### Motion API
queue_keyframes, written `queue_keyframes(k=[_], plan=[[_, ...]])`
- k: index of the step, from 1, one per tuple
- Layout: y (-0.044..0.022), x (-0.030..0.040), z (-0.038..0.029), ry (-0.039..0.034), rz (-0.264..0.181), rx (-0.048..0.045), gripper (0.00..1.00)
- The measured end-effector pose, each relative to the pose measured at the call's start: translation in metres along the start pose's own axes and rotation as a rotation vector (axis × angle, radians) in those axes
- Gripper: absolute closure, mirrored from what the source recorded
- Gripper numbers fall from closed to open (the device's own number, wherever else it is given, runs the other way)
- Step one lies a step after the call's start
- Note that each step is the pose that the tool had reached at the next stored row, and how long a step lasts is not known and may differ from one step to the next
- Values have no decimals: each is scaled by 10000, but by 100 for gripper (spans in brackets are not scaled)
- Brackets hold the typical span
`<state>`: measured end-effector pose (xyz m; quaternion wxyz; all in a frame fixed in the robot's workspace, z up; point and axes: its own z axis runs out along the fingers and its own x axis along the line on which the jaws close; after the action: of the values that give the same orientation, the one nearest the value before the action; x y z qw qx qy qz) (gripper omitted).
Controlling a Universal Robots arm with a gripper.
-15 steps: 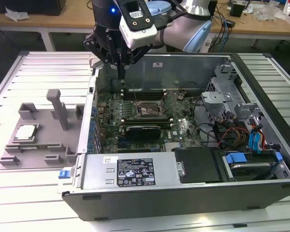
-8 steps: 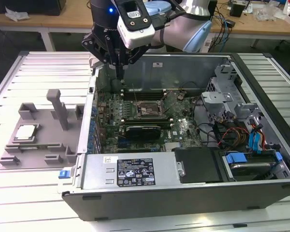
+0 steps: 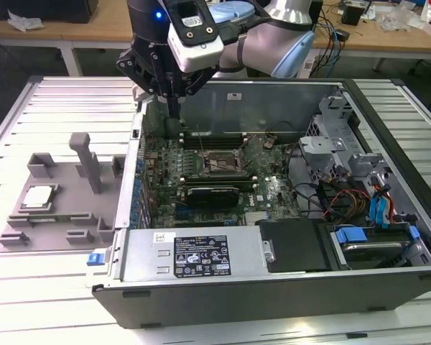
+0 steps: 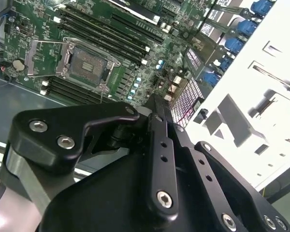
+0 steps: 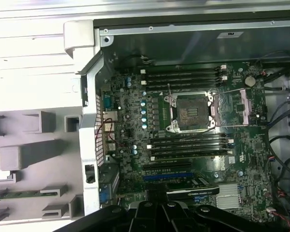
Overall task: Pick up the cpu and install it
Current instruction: 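Reach for the cpu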
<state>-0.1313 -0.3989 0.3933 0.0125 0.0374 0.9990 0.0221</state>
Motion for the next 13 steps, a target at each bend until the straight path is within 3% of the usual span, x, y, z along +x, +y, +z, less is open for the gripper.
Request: queue_keyframes(k=[13], plan=[[-12,158,-4,0,0,0,89]])
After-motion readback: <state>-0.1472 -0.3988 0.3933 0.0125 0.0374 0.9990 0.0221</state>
